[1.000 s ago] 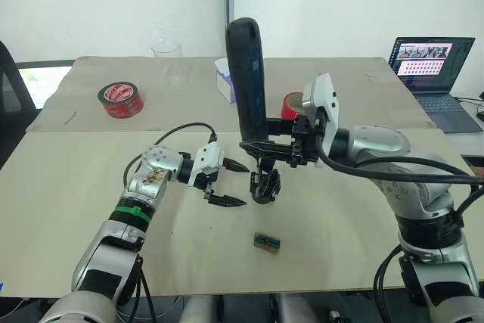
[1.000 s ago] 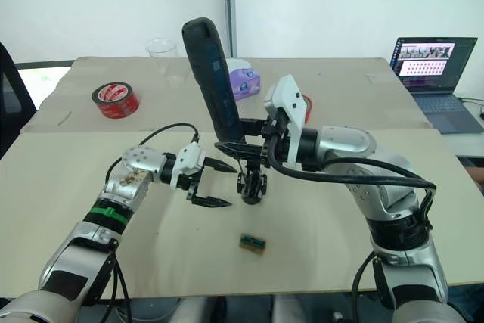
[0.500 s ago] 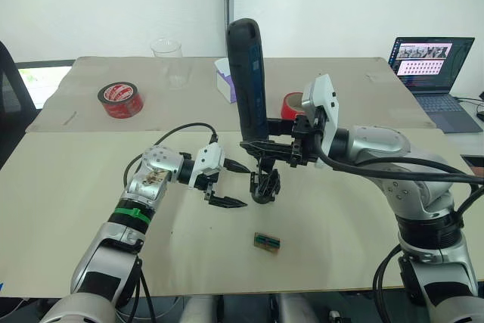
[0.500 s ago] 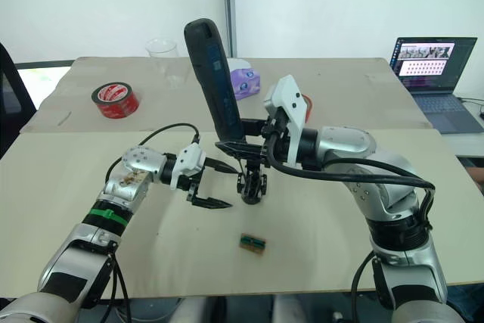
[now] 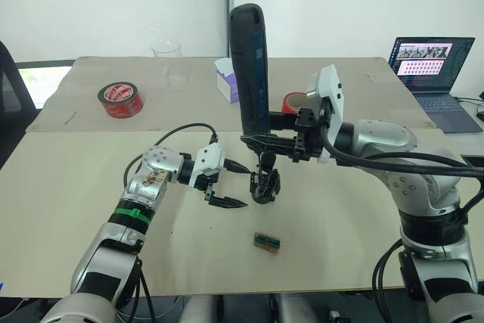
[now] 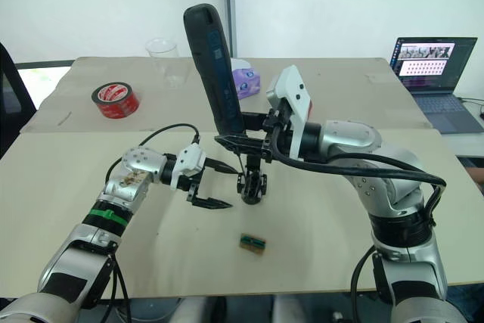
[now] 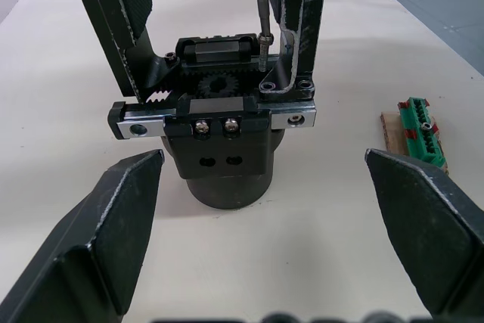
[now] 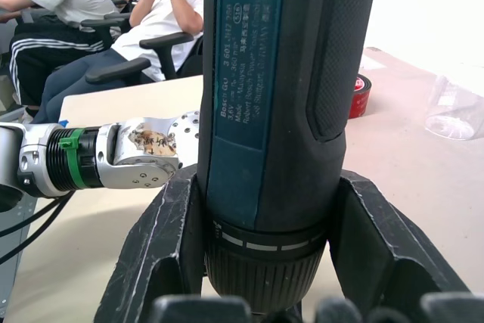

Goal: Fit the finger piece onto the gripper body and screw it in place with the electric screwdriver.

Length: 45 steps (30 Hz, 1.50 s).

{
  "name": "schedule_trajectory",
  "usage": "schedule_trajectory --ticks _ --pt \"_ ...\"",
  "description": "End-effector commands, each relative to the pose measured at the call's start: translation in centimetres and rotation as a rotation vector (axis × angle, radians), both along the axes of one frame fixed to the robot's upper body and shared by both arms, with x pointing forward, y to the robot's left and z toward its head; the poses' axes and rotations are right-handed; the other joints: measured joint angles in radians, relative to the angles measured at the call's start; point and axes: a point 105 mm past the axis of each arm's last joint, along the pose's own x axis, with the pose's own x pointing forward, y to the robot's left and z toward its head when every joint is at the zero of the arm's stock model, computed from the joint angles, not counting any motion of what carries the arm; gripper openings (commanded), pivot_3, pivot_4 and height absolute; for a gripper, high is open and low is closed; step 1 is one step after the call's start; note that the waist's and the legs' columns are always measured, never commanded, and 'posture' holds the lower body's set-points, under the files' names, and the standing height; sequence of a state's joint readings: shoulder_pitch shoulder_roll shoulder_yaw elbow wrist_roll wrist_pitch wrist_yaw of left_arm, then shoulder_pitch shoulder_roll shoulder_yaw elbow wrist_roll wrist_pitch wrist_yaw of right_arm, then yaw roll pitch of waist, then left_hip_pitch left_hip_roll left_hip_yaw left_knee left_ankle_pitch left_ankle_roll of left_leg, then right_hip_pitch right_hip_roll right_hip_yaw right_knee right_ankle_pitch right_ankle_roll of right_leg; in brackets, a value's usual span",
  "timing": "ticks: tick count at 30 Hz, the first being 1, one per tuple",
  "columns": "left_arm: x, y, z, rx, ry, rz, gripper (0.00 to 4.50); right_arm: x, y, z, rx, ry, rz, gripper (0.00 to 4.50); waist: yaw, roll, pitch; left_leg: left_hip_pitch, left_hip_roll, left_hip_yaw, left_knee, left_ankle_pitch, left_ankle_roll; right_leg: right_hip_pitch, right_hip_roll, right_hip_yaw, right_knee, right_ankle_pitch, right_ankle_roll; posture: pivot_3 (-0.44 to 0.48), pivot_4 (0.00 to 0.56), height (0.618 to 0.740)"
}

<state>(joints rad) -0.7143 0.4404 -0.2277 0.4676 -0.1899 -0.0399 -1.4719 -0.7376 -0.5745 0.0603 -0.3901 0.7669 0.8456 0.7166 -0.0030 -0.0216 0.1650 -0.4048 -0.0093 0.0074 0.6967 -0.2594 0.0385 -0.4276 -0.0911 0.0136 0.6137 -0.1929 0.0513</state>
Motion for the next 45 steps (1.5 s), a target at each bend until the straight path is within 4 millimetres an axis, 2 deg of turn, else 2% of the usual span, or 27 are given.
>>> schedule_trajectory --ticks 1,16,35,45 --pt "0.2 -0.3 1.1 -0.015 -0.042 -0.010 4.50 -0.9 -0.2 2.0 0.030 -0.083 0.015 1.89 0.000 0.000 0.000 0.000 0.000 0.000 0.000 0.000 0.000 0.000 0.000 0.000 0.000 0.000 0.000 0.000 0.150 0.740" --pt "0.1 -0.2 1.1 -0.015 -0.043 -0.009 4.50 -0.6 -0.1 1.0 0.019 -0.069 0.018 1.89 0.000 0.000 0.000 0.000 0.000 0.000 0.000 0.000 0.000 0.000 0.000 0.000 0.000 0.000 0.000 0.000 0.150 0.740" --pt "0.0 -0.5 0.6 -0.010 -0.045 -0.009 4.50 -0.6 0.3 1.3 0.015 -0.058 0.024 1.89 0.000 0.000 0.000 0.000 0.000 0.000 0.000 0.000 0.000 0.000 0.000 0.000 0.000 0.000 0.000 0.000 0.150 0.740" --pt "-0.2 -0.2 0.6 -0.004 -0.046 -0.009 4.50 -0.3 0.1 0.3 0.008 -0.054 0.013 1.89 0.001 0.000 0.000 0.000 0.000 0.000 0.000 0.000 0.000 0.000 0.000 0.000 0.000 0.000 0.000 0.000 0.150 0.740"
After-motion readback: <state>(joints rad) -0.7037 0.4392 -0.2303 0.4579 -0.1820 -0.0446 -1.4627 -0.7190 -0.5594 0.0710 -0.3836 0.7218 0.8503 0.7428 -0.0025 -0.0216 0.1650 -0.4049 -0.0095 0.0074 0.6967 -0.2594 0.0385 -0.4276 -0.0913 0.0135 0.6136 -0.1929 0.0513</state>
